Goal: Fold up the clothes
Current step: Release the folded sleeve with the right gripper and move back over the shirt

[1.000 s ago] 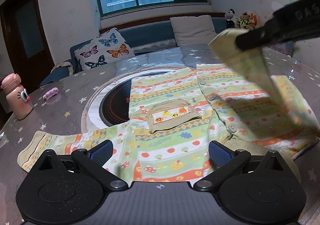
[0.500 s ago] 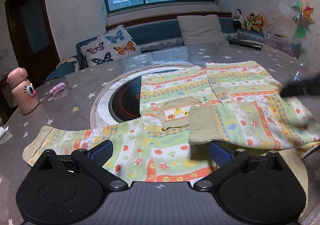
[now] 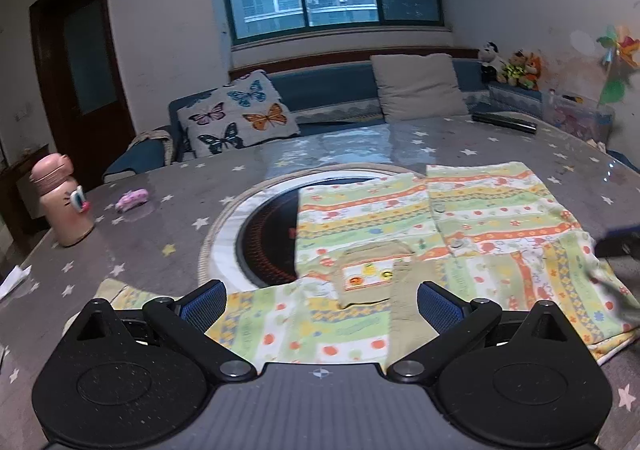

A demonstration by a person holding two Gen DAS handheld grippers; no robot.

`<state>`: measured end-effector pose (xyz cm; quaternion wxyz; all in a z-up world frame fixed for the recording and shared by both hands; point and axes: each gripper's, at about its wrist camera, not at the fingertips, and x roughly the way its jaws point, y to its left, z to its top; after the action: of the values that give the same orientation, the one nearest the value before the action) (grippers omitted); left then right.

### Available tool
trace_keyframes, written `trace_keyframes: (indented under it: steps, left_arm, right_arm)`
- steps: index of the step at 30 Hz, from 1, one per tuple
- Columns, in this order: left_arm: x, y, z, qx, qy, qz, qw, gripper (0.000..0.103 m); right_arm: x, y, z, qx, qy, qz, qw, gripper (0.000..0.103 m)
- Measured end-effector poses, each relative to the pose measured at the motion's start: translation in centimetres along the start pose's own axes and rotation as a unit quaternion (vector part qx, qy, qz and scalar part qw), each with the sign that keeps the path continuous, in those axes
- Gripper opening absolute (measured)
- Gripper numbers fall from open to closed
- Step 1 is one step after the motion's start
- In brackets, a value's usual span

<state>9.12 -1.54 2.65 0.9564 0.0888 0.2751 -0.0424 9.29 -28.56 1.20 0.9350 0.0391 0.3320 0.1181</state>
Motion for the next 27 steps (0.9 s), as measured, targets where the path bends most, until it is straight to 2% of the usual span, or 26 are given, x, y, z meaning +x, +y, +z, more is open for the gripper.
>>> trace_keyframes:
  steps: [4, 7, 9, 12, 15, 18, 22, 27]
  left_arm:
    - [1.4, -1.6, -0.1, 0.018, 0.010, -0.011, 0.9997, 0.103]
    - [2.7, -2.5, -0.5, 0.032, 0.024, -0.010, 0.9992, 0.103]
    - [3.5, -2.7, -1.0, 0.039, 0.035, -0.008, 0.9986, 0.103]
    - [4.3, -2.7, -1.6, 0.041, 0.045, -0.008, 0.9981, 0.103]
    - [4.1, -2.5, -1.9, 0.037, 0.040, -0.010, 0.9984, 0.103]
    - [3.6, -1.9, -1.9, 0.034, 0.039, 0.000, 0.9987, 0.103]
    - [3.0, -0.5, -1.8, 0.021, 0.036, 0.016, 0.9990, 0.103]
    - [1.9, 2.0, -2.0, -0.006, 0.033, 0.043, 0.9985, 0.102]
  right_arm:
    - [2.0, 0.2, 0.9, -0.003, -0.005, 0.003, 1.000, 0.025]
    - [3.7, -0.4, 0.3, 0.000, 0.014, -0.011, 1.000, 0.022]
    - [3.7, -0.3, 0.1, -0.005, 0.013, -0.011, 1.000, 0.022]
    - [3.2, 0.4, 0.3, -0.013, 0.008, -0.016, 1.000, 0.025]
    - [3.3, 1.2, 0.1, -0.035, 0.013, -0.013, 0.999, 0.032]
    - [3.5, 1.9, -0.2, -0.049, 0.015, -0.023, 0.998, 0.034]
    - [2.8, 4.0, 0.5, -0.062, -0.002, 0.010, 0.998, 0.034]
    - [3.8, 7.5, 0.9, -0.093, -0.004, 0.053, 0.994, 0.034]
